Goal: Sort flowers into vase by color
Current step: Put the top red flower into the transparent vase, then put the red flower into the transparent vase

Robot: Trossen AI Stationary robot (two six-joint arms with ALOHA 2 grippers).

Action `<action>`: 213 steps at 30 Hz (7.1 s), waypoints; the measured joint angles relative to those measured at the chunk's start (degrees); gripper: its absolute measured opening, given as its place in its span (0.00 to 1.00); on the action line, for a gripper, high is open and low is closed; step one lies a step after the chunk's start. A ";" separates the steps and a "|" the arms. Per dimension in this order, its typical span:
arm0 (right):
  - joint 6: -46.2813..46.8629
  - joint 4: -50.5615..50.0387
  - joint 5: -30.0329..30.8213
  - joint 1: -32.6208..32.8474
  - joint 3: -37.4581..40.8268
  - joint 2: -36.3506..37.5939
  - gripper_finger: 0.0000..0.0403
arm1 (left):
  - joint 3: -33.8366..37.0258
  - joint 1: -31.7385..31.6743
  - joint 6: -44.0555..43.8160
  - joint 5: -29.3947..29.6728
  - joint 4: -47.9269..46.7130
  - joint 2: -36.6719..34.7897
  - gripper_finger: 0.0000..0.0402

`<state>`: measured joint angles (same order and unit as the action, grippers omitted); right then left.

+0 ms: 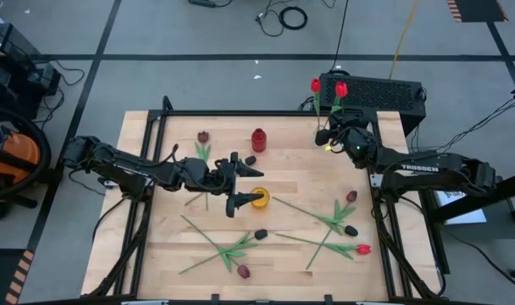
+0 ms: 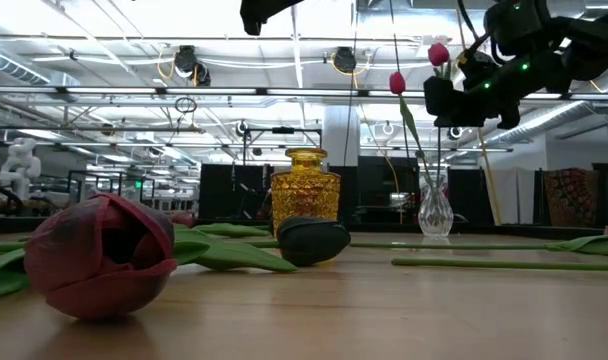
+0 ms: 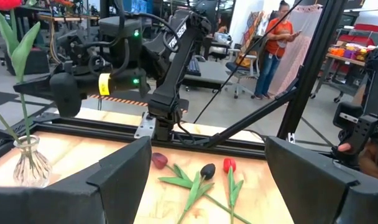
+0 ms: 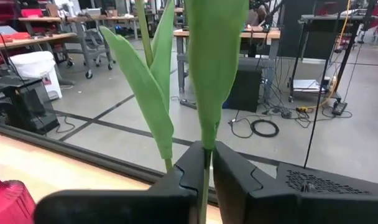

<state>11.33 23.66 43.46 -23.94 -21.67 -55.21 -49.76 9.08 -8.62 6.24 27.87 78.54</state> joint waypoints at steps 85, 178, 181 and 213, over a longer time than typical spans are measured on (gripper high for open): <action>21.89 -48.27 -32.74 30.49 -10.73 27.22 0.71 | -31.01 10.18 9.09 -1.36 -16.61 33.25 0.80; 15.41 -48.94 -31.19 30.48 -10.73 32.07 0.71 | -47.84 6.21 8.61 -9.28 -52.13 45.26 0.00; 14.71 -50.57 -29.79 30.49 -10.73 31.73 0.71 | -47.77 6.61 9.03 -9.68 -56.99 42.54 0.00; 6.21 -10.93 -33.38 30.51 4.64 24.73 0.71 | -47.47 13.30 13.94 11.72 -58.18 12.64 0.00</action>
<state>17.55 12.73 10.08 6.57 -17.03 -30.48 -97.23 22.38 5.32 17.96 -30.31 91.18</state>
